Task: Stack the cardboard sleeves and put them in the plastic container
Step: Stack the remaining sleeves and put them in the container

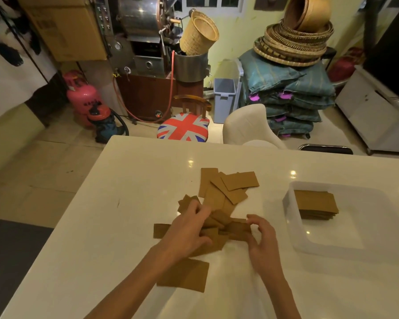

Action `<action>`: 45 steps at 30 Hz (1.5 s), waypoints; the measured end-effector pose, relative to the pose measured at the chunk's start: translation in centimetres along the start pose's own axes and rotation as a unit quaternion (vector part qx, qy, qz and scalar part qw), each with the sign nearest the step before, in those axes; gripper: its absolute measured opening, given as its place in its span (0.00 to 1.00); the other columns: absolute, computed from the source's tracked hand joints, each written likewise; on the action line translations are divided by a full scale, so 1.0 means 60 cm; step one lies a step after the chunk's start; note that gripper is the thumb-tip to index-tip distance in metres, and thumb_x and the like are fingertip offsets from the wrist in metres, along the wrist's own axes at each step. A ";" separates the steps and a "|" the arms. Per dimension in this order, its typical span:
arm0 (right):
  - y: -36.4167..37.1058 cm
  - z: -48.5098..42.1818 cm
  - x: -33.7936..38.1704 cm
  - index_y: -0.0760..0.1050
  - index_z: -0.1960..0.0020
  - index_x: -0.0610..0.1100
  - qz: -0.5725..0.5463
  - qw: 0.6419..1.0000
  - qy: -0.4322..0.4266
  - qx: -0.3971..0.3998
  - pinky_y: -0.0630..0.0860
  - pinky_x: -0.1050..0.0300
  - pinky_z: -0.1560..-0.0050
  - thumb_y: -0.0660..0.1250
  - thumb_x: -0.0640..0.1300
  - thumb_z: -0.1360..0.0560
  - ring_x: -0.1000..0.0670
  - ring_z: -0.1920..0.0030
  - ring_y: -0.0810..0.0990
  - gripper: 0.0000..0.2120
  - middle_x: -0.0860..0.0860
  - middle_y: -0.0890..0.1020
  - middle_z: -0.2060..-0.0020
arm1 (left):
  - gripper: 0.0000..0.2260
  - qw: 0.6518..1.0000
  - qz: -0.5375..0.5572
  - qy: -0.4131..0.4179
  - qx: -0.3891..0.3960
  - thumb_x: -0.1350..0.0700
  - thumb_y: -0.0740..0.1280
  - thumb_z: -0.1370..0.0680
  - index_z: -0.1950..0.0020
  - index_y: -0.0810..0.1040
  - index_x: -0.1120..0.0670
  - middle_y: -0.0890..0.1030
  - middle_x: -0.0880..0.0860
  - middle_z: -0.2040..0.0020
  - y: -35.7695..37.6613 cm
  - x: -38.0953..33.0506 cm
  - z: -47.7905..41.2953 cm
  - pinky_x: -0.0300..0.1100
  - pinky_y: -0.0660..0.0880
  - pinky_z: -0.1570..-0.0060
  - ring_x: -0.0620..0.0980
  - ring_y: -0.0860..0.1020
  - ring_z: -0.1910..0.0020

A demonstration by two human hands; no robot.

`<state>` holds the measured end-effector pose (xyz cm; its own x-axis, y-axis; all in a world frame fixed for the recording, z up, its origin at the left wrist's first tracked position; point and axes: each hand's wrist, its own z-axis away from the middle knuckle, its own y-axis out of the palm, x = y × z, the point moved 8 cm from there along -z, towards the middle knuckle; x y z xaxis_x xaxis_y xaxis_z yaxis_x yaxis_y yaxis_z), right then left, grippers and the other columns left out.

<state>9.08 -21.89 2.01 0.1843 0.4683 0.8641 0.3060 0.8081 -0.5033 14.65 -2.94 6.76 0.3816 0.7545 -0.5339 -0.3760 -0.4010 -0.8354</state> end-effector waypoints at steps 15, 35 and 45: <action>0.054 0.079 0.010 0.64 0.31 0.62 -0.131 0.981 0.028 0.139 0.71 0.68 0.38 0.66 0.44 0.21 0.65 0.37 0.72 0.24 0.64 0.73 0.36 | 0.13 0.975 -0.208 0.021 -0.078 0.53 0.73 0.26 0.43 0.76 0.48 0.82 0.47 0.44 0.033 -0.018 0.023 0.52 0.62 0.35 0.57 0.70 0.34; -0.058 0.156 -0.057 0.66 0.47 0.63 -0.155 0.965 0.093 -0.189 0.77 0.52 0.46 0.67 0.62 0.32 0.50 0.46 0.75 0.16 0.50 0.73 0.47 | 0.45 0.973 -0.192 0.108 0.065 0.38 0.71 0.29 0.22 0.52 0.56 0.72 0.55 0.33 0.158 -0.157 0.042 0.51 0.63 0.32 0.57 0.69 0.34; -0.061 0.164 -0.076 0.72 0.44 0.50 -0.167 0.947 0.094 -0.258 0.74 0.50 0.39 0.65 0.49 0.22 0.50 0.41 0.75 0.08 0.50 0.75 0.46 | 0.21 0.988 0.130 0.075 -0.029 0.49 0.69 0.22 0.31 0.70 0.45 0.74 0.44 0.37 0.113 -0.047 0.087 0.43 0.71 0.34 0.39 0.71 0.37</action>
<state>-2.10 -23.44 -0.01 0.1444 0.1067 0.9837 0.7827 0.5960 -0.1795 6.59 -5.07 3.27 0.4015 0.5381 -0.7411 -0.4309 -0.6030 -0.6713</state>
